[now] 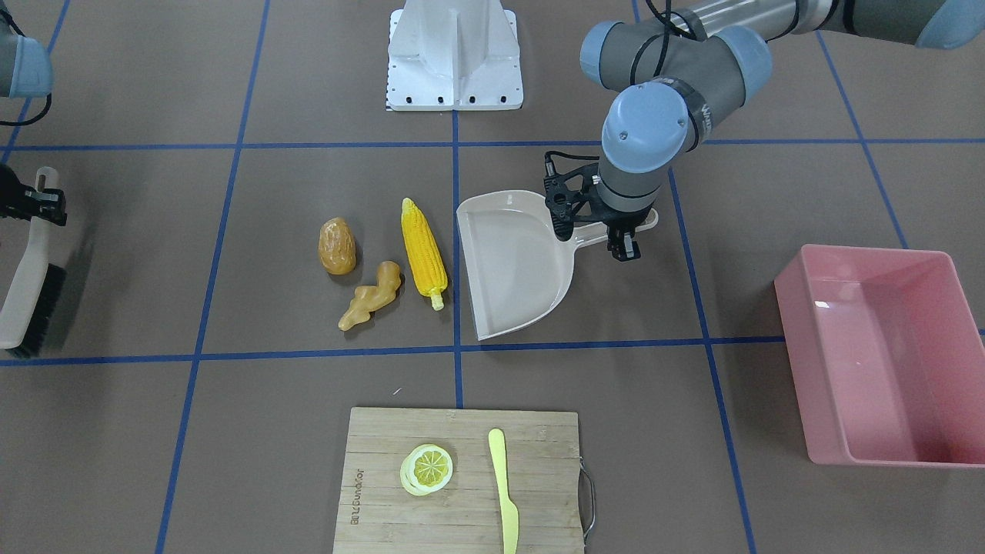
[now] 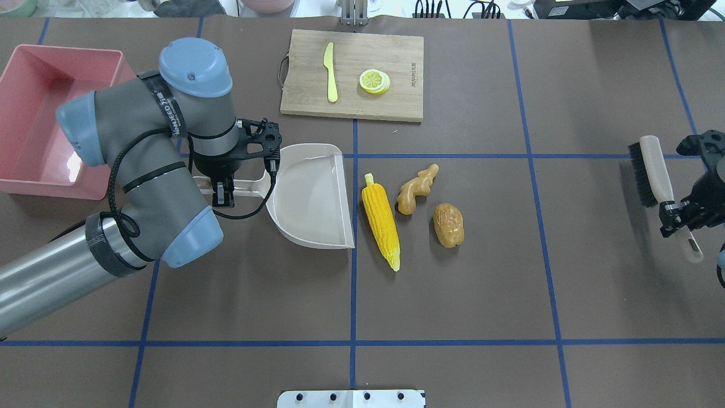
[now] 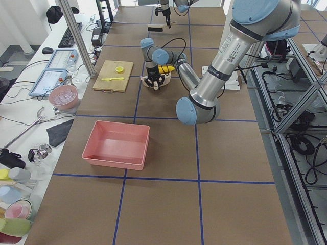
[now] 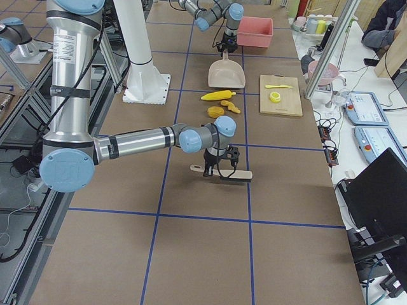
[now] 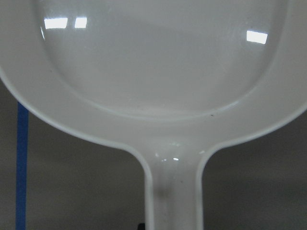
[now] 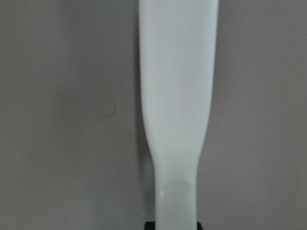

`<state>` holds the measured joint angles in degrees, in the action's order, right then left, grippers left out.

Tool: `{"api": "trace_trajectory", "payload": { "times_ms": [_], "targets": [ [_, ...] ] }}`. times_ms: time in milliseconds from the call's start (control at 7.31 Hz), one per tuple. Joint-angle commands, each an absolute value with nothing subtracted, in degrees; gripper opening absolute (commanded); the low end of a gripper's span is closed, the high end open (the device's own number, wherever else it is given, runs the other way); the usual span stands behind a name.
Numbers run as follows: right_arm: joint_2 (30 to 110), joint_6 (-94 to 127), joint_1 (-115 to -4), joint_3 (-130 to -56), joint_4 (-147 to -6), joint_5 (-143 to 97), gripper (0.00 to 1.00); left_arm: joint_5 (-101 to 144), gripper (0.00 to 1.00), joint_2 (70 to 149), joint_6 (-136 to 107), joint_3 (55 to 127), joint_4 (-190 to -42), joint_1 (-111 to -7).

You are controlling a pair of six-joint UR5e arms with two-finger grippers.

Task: Sweep and dump trash into bin
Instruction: 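Lift the brush with the right gripper and carry it toward the potato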

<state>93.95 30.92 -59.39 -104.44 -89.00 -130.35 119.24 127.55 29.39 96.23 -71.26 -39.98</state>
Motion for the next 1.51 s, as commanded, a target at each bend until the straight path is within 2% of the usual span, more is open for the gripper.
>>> {"api": "trace_trajectory", "payload": {
  "times_ms": [0,411,1369],
  "targets": [
    [91.76,30.68,-56.88,-106.69,-91.15,-129.55,0.0,119.0,0.0,127.71,27.86,96.06,-72.07,-38.5],
    [89.57,28.84,-54.23,-106.44,-85.63,-130.43,0.0,116.19,0.0,127.71,24.7,96.42,-73.74,-36.4],
    [89.21,22.76,-55.37,-106.0,-86.13,-132.08,0.0,115.31,0.0,127.44,24.52,96.42,-73.74,-35.07]
  ]
}}
